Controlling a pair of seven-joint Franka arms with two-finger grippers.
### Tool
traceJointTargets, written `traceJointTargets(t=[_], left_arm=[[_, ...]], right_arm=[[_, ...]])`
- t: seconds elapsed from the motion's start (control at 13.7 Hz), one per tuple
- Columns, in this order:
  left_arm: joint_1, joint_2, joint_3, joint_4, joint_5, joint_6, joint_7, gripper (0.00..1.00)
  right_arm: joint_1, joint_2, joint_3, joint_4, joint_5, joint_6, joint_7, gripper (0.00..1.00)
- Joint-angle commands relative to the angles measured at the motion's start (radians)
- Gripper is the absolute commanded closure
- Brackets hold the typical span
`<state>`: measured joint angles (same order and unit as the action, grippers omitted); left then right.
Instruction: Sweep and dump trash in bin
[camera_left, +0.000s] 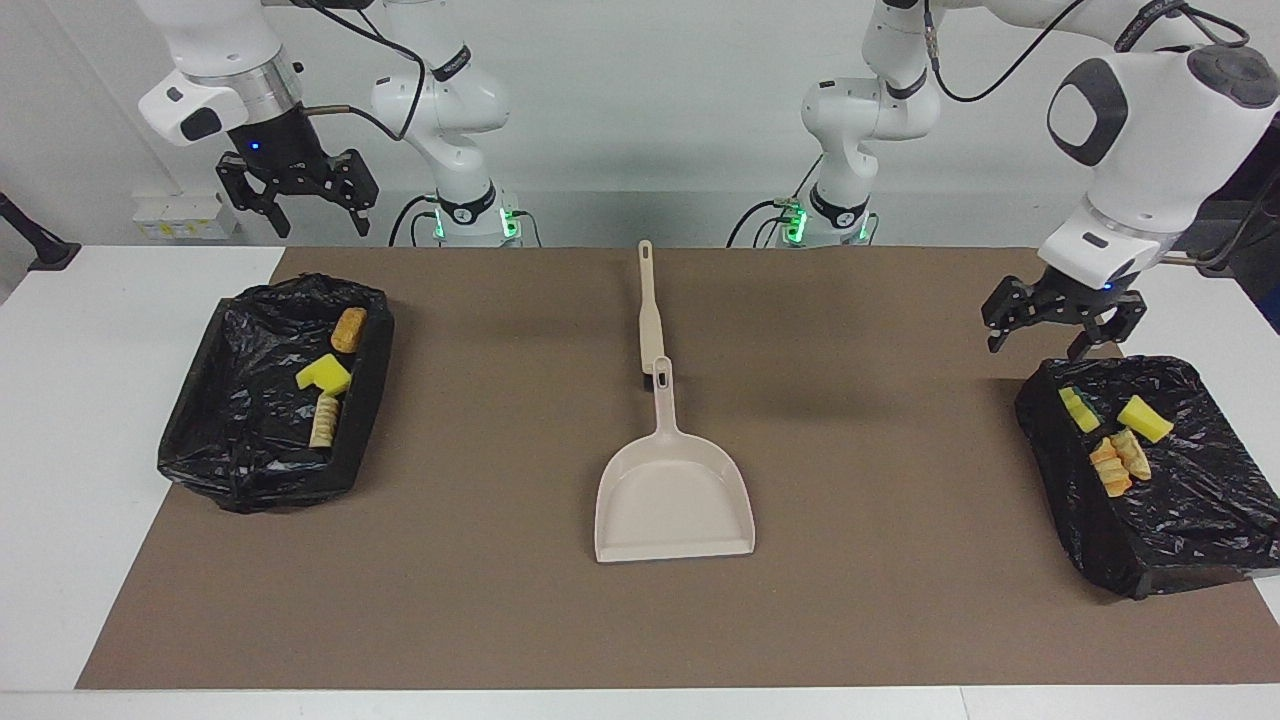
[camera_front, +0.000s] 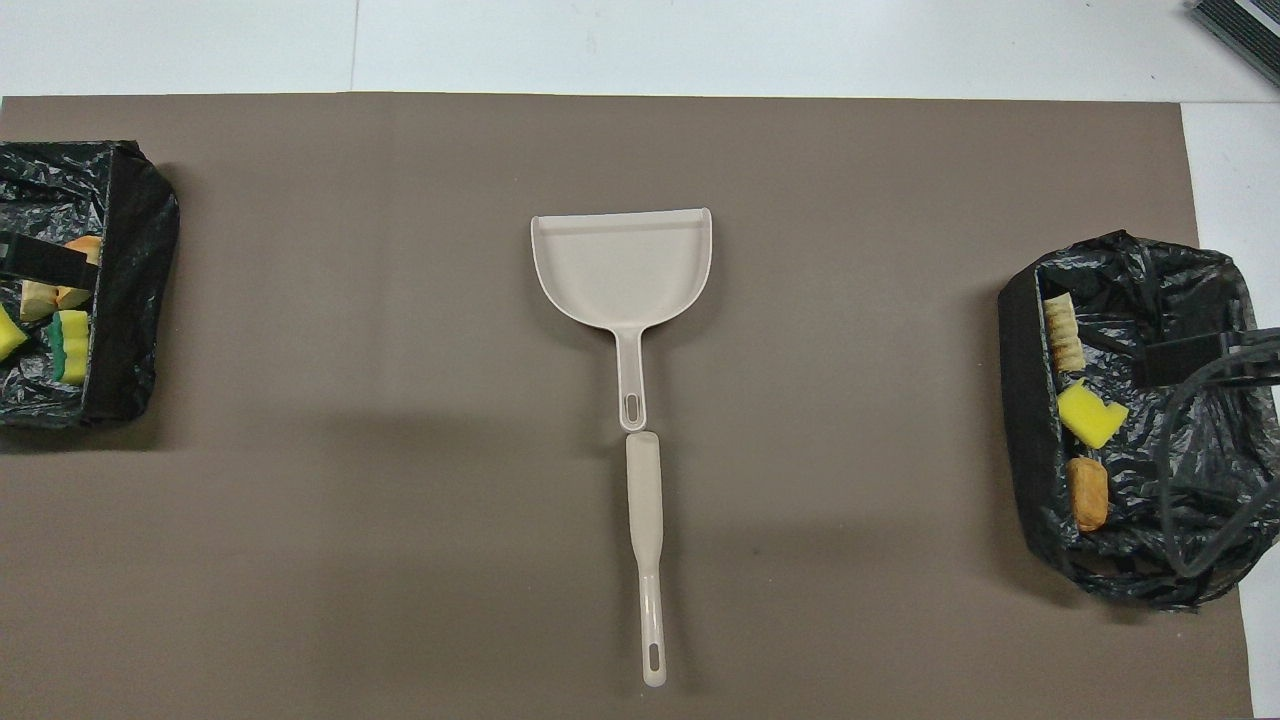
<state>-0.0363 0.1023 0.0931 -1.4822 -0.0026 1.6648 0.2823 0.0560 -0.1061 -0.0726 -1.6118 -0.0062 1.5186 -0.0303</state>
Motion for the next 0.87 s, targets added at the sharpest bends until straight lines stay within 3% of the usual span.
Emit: traceJointTargets(t=[0.0,0.36,0.8], left_arm=[[0.001,-0.042,-0.015,-0.001,0.001,-0.055,0.012,0.00],[-0.002,-0.141,-0.024,-0.161,0.001,-0.073,0.000,0.00],[-0.010,-0.130,-0.026,-0.161,0.001,0.006,-0.005,0.00]], right_arm=[[-0.010,-0.001,0.004,0.003,0.018,-0.009,-0.025,0.00],[-0.010,-0.001,0.004,0.003,0.018,-0.009,-0.025,0.00],[-0.010,-0.001,0.004,0.003,0.018,-0.009,-0.025,0.00]])
